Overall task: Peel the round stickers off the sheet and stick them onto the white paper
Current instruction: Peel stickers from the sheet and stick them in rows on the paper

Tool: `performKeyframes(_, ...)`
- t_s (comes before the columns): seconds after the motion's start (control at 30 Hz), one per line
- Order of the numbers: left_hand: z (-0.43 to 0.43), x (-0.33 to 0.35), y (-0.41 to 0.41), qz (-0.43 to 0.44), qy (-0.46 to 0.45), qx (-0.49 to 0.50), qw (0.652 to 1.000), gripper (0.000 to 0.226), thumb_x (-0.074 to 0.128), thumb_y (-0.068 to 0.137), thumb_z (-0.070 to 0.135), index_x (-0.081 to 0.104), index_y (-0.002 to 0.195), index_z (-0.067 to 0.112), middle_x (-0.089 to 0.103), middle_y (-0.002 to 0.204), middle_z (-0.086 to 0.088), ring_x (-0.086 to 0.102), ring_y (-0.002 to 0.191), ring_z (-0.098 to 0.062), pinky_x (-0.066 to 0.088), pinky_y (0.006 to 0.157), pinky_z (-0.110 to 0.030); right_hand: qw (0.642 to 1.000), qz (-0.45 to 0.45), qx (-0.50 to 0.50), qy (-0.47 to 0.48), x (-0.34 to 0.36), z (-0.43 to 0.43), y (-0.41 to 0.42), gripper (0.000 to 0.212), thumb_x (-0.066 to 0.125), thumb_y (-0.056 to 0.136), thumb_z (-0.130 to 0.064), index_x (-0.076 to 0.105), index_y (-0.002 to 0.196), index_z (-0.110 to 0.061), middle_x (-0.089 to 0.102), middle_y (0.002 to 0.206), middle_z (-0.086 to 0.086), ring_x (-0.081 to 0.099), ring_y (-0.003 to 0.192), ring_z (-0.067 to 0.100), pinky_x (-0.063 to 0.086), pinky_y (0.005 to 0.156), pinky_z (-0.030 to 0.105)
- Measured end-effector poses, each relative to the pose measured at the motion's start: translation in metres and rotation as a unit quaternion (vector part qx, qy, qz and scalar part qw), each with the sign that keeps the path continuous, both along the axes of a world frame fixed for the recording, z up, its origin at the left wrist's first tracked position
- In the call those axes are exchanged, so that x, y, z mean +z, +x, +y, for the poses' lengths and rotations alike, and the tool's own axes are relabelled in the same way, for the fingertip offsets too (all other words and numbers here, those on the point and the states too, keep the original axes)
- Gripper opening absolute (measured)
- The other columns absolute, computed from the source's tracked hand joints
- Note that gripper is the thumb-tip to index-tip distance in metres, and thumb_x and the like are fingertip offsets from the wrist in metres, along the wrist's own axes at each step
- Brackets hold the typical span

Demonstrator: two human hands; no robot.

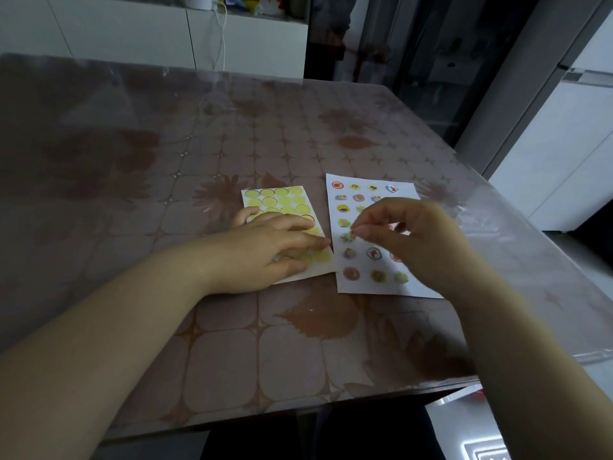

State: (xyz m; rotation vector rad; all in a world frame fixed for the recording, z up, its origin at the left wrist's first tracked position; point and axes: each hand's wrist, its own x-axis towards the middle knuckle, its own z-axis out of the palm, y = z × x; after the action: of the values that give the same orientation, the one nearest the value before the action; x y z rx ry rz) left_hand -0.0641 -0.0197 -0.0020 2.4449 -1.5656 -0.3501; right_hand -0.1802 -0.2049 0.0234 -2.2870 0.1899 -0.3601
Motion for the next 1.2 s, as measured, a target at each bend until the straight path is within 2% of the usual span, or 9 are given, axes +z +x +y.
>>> performKeyframes(0.13, 0.002, 0.000, 0.001, -0.005, 0.008, -0.014, 1.000, 0.044, 0.025, 0.086, 0.052, 0.027, 0.130, 0.055, 0.014, 0.147, 0.023, 0.004, 0.133, 0.006, -0.012, 0.108, -0.030, 0.998, -0.004, -0.057, 0.041, 0.009, -0.030, -0.024, 0.012, 0.070, 0.077, -0.017, 0.069, 0.071, -0.027, 0.071, 0.077, -0.016, 0.062, 0.069, -0.003, 0.046, 0.069, 0.009)
performKeyframes(0.23, 0.004, 0.000, 0.001, 0.004, -0.005, -0.031, 0.999, 0.049, 0.025, 0.078, 0.051, 0.029, 0.126, 0.058, 0.014, 0.146, 0.027, 0.003, 0.132, 0.010, -0.015, 0.107, -0.026, 0.994, 0.061, -0.082, 0.029, 0.006, -0.050, -0.045, 0.009, 0.072, 0.076, -0.015, 0.070, 0.072, -0.023, 0.072, 0.075, -0.009, 0.061, 0.066, 0.002, 0.044, 0.065, 0.009)
performKeyframes(0.3, 0.006, 0.000, 0.002, 0.022, -0.018, -0.039, 0.999, 0.047, 0.027, 0.077, 0.051, 0.034, 0.123, 0.059, 0.017, 0.143, 0.031, 0.004, 0.129, 0.016, -0.018, 0.104, -0.018, 0.991, 0.099, -0.083, 0.044, 0.000, -0.055, -0.053, 0.008, 0.073, 0.075, -0.014, 0.070, 0.071, -0.020, 0.072, 0.075, 0.000, 0.059, 0.064, 0.008, 0.044, 0.061, 0.017)
performKeyframes(0.47, 0.009, 0.002, 0.002, 0.019, -0.064, -0.048, 0.997, 0.049, 0.023, 0.069, 0.065, 0.047, 0.111, 0.056, 0.027, 0.136, 0.033, 0.010, 0.126, 0.020, -0.011, 0.108, -0.022, 0.990, 0.093, -0.076, 0.070, -0.010, -0.053, -0.060, 0.007, 0.068, 0.079, -0.005, 0.069, 0.075, -0.011, 0.065, 0.058, -0.011, 0.050, 0.051, -0.005, 0.035, 0.048, 0.003)
performKeyframes(0.6, 0.009, 0.003, 0.003, 0.015, -0.077, -0.049, 0.996, 0.041, 0.025, 0.070, 0.066, 0.049, 0.104, 0.058, 0.029, 0.132, 0.036, 0.013, 0.124, 0.021, -0.012, 0.104, -0.015, 0.993, 0.104, -0.063, -0.005, -0.012, -0.054, -0.060, 0.007, 0.068, 0.080, -0.018, 0.070, 0.074, -0.022, 0.069, 0.073, 0.000, 0.054, 0.061, 0.006, 0.038, 0.056, 0.011)
performKeyframes(0.7, 0.008, 0.003, 0.003, 0.015, -0.077, -0.050, 0.996, 0.041, 0.027, 0.071, 0.066, 0.048, 0.105, 0.059, 0.030, 0.131, 0.036, 0.014, 0.125, 0.021, -0.007, 0.109, -0.022, 0.990, 0.119, -0.066, -0.026, -0.013, -0.055, -0.059, 0.009, 0.069, 0.078, -0.024, 0.070, 0.071, -0.028, 0.068, 0.077, -0.001, 0.059, 0.073, 0.017, 0.041, 0.063, 0.021)
performKeyframes(0.77, 0.009, 0.003, 0.002, 0.016, -0.072, -0.051, 0.996, 0.042, 0.027, 0.070, 0.067, 0.047, 0.106, 0.059, 0.030, 0.131, 0.036, 0.013, 0.125, 0.021, -0.006, 0.111, -0.025, 0.990, 0.119, -0.066, -0.031, -0.014, -0.055, -0.058, 0.009, 0.070, 0.078, -0.024, 0.070, 0.070, -0.027, 0.069, 0.078, 0.000, 0.059, 0.073, 0.019, 0.040, 0.063, 0.020)
performKeyframes(1.0, 0.009, 0.002, 0.002, 0.011, -0.059, -0.048, 0.997, 0.050, 0.026, 0.069, 0.068, 0.045, 0.113, 0.057, 0.030, 0.135, 0.032, 0.009, 0.123, 0.023, -0.008, 0.110, -0.024, 0.990, 0.113, -0.071, -0.036, -0.013, -0.051, -0.054, 0.011, 0.073, 0.075, -0.017, 0.070, 0.068, -0.024, 0.063, 0.068, -0.001, 0.047, 0.057, 0.002, 0.037, 0.054, 0.010)
performKeyframes(1.2, 0.010, 0.001, 0.003, 0.004, -0.055, -0.045, 0.997, 0.050, 0.027, 0.069, 0.068, 0.044, 0.115, 0.057, 0.031, 0.136, 0.030, 0.016, 0.131, 0.008, -0.002, 0.112, -0.031, 0.989, 0.120, -0.084, -0.017, -0.009, -0.051, -0.051, 0.010, 0.079, 0.068, -0.017, 0.071, 0.067, -0.021, 0.051, 0.061, -0.001, 0.040, 0.048, 0.003, 0.032, 0.045, 0.009)
